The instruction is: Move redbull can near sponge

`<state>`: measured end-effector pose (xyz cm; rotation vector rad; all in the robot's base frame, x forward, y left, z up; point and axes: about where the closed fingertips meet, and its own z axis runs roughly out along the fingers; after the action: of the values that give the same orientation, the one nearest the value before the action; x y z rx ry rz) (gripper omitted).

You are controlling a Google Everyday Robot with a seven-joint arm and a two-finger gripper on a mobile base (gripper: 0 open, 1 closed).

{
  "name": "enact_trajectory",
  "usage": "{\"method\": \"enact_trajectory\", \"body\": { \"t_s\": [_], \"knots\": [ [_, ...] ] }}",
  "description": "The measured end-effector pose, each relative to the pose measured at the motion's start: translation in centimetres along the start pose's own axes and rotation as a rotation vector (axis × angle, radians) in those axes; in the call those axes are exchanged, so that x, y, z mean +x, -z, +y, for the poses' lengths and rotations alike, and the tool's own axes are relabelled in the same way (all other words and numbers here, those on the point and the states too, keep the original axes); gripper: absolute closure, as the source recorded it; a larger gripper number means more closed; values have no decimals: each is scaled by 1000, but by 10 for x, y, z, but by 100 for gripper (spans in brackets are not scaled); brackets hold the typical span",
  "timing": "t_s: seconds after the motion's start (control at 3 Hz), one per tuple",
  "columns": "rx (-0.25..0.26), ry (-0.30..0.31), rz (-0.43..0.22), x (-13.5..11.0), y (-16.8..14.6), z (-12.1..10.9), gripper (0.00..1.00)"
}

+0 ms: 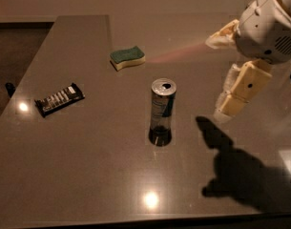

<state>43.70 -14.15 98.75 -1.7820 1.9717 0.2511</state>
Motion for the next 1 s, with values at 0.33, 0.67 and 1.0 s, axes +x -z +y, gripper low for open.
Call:
{"method": "enact_trajectory", "body": {
  "t_s": [0.33, 0.67, 1.0],
  "knots": [
    [-15, 29, -70, -28, -18, 8, 0],
    [-21, 32, -97, -42, -43, 6, 0],
    [-42, 22, -101, -46, -63, 2, 0]
  ]
}}
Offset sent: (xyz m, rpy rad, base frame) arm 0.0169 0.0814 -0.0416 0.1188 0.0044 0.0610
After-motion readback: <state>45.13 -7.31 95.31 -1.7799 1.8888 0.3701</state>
